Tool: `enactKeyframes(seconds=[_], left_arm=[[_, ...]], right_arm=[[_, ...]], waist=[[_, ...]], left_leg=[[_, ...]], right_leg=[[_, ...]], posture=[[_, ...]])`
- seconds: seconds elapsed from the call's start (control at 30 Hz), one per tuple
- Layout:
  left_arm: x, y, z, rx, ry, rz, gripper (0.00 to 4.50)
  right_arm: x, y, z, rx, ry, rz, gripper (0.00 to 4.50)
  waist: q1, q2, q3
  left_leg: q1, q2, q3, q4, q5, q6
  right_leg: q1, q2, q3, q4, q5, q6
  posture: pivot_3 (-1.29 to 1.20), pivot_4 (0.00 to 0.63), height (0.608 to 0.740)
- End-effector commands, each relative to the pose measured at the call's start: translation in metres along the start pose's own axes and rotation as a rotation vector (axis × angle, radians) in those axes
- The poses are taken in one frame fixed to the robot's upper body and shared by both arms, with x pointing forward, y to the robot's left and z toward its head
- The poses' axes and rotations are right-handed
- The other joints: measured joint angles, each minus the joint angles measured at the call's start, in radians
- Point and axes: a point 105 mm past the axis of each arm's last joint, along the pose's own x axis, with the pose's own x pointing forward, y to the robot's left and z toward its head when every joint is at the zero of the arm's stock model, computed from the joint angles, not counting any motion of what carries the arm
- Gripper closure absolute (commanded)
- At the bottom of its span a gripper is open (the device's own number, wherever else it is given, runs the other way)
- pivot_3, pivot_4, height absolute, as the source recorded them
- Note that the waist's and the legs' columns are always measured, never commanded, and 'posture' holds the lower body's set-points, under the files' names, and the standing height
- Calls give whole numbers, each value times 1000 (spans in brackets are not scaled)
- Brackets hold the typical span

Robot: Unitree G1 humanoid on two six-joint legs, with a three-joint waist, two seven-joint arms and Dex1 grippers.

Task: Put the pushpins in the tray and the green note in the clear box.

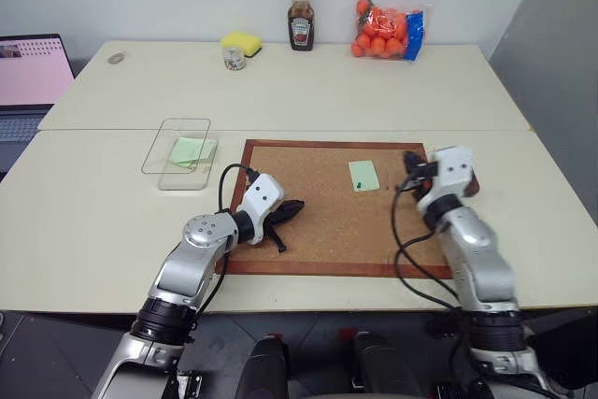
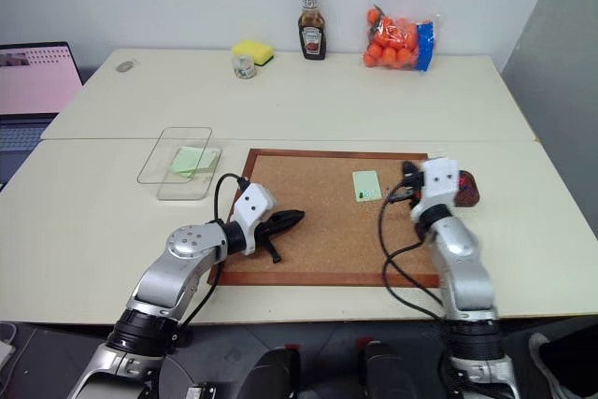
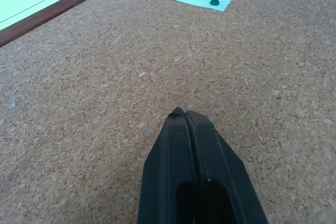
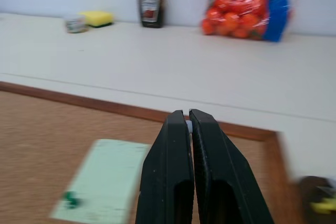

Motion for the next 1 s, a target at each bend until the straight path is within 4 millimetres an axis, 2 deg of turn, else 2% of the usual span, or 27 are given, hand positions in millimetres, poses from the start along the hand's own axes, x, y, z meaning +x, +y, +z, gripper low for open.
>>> enactKeyframes(seconds=[0.03,0.17,0.27,0.63,0.97,1.0], left_arm=[[0,-4,-10,2,38,-15,4500],[1,-6,-9,8,38,-23,4500],[2,-5,-9,11,38,-23,4500],[0,-5,-10,14,41,-18,4500],[1,-5,-9,15,40,-19,4500],[1,-5,-9,15,41,-19,4500]], right_arm=[[-10,-47,-3,-77,58,-130,4411],[-11,-76,-12,-86,125,-213,4411],[-9,-84,-20,-61,171,-221,4411],[-3,-78,-28,-28,205,-176,4411],[0,-78,-28,-41,203,-178,2389],[0,-78,-28,-43,205,-177,2389]], waist=[[0,0,0],[-1,1,0],[-2,1,0],[-1,1,-1],[-1,1,-1],[-1,1,-1]], left_leg=[[0,0,0,0,0,0],[1,0,1,0,0,0],[1,0,2,0,0,0],[1,0,2,0,0,0],[1,0,2,0,0,0],[1,0,2,0,0,0]], right_leg=[[0,0,0,0,0,0],[0,0,0,0,0,0],[0,0,1,0,0,0],[0,0,0,0,0,0],[0,0,0,0,0,0],[0,0,0,0,0,0]], posture=[[0,150,740],[0,150,740],[0,150,740],[0,150,740],[0,150,740],[0,150,740]])
